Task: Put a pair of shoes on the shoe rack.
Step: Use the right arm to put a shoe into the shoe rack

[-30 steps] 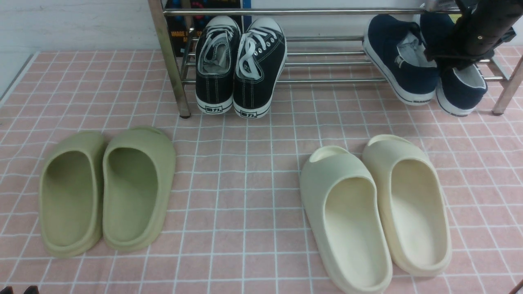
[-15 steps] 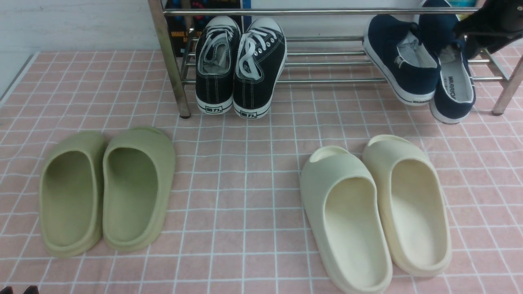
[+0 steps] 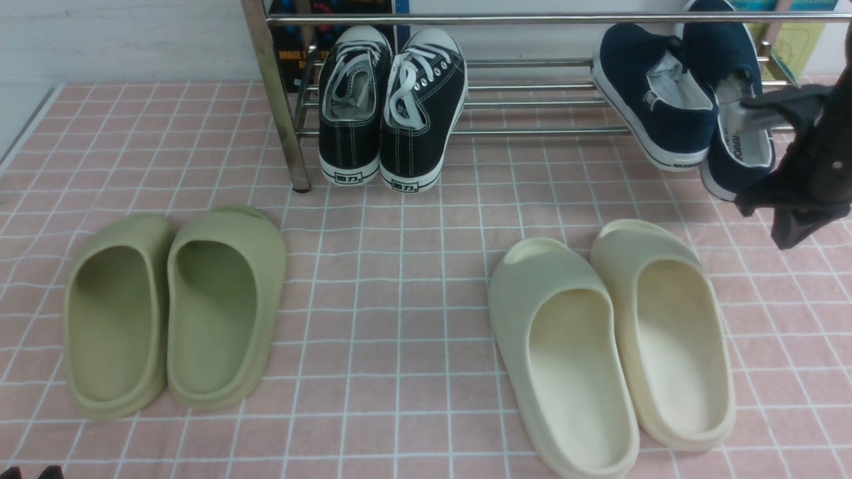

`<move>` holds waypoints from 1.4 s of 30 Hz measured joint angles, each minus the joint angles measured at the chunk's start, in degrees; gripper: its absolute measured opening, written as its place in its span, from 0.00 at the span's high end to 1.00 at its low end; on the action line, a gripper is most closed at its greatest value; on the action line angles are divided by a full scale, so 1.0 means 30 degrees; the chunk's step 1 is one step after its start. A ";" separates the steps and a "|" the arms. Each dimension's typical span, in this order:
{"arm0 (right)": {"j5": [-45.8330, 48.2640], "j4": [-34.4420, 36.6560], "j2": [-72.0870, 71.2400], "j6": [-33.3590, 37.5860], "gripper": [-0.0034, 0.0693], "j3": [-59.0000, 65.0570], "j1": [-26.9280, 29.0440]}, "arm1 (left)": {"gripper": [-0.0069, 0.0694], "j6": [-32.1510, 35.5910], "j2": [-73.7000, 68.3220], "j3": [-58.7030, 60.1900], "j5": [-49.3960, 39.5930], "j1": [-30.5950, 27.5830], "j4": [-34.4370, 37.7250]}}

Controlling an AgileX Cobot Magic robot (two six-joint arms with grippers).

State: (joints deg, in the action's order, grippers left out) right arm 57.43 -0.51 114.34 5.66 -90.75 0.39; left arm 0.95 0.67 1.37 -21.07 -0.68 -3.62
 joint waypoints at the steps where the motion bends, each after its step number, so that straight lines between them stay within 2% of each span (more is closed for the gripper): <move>1: -0.0768 0.0000 0.0266 -0.0326 0.98 0.0062 0.0000 | 0.59 0.0000 0.0000 0.0000 0.0000 0.0000 0.0000; 8: -0.4039 0.0000 0.0986 -0.1641 0.97 -0.0719 0.0000 | 0.59 0.0000 0.0000 0.0000 0.0000 0.0000 0.0000; 20: -0.2354 -0.0151 0.1002 -0.1720 0.96 -0.5246 0.0000 | 0.59 0.0000 0.0000 0.0000 0.0000 0.0000 0.0000; 34: -0.2149 -0.0080 0.1963 -0.1720 0.95 -0.6091 0.0000 | 0.59 0.0000 0.0000 0.0000 0.0000 0.0000 0.0000; 37: -0.1563 -0.0100 0.1995 -0.1720 0.92 -0.6602 0.0000 | 0.59 0.0000 0.0000 0.0000 0.0000 0.0000 0.0000; 41: 0.0280 -0.0100 0.2015 -0.1703 0.70 -0.8245 0.0000 | 0.59 0.0000 0.0000 0.0000 0.0000 0.0000 0.0000; 42: 0.0387 -0.0100 0.1995 -0.1702 0.68 -0.8316 0.0000 | 0.59 0.0000 0.0000 0.0000 0.0000 0.0000 0.0000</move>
State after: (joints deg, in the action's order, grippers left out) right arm 58.59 -0.80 120.32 0.55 -115.70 0.39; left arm 0.95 0.67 1.37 -21.07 -0.68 -3.62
